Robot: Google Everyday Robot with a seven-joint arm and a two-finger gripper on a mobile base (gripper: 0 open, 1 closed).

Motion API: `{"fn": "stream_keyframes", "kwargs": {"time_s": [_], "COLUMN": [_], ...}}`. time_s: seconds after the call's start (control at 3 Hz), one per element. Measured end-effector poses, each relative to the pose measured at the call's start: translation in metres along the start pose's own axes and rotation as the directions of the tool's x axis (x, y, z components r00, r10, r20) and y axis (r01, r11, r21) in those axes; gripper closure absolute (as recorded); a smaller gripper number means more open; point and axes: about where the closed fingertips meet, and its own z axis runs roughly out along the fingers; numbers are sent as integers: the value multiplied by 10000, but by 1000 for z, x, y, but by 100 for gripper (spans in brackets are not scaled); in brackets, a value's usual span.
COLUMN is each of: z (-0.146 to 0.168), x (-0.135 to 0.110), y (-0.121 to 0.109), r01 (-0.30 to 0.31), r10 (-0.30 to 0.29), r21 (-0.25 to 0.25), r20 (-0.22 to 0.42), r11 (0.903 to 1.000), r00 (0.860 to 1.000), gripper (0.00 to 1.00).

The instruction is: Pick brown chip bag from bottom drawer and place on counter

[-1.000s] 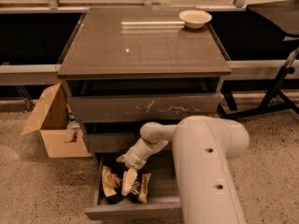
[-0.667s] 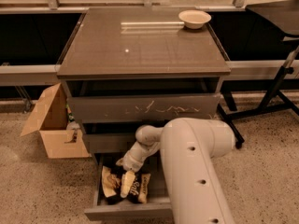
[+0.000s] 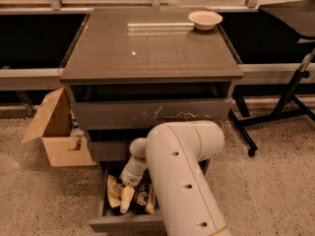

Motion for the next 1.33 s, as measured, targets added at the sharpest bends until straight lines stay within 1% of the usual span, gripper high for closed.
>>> {"fn": "stream_keyframes", "kwargs": {"time_s": [0.33,0.67,1.0,1.33], "z": [15,18,23,29], "x": [0,0,4,24], "y": [1,2,1,-4], "r01": [-524,-589,-614,-748], "r10": [547,609,634,854], "r21": [361,329,268,685], "r20": [-670,-649,-791,-1681], "r11": [9980,9977,9978,9948], "r00": [9963,9960,9949,9821], "gripper": [0,0,0,0]}}
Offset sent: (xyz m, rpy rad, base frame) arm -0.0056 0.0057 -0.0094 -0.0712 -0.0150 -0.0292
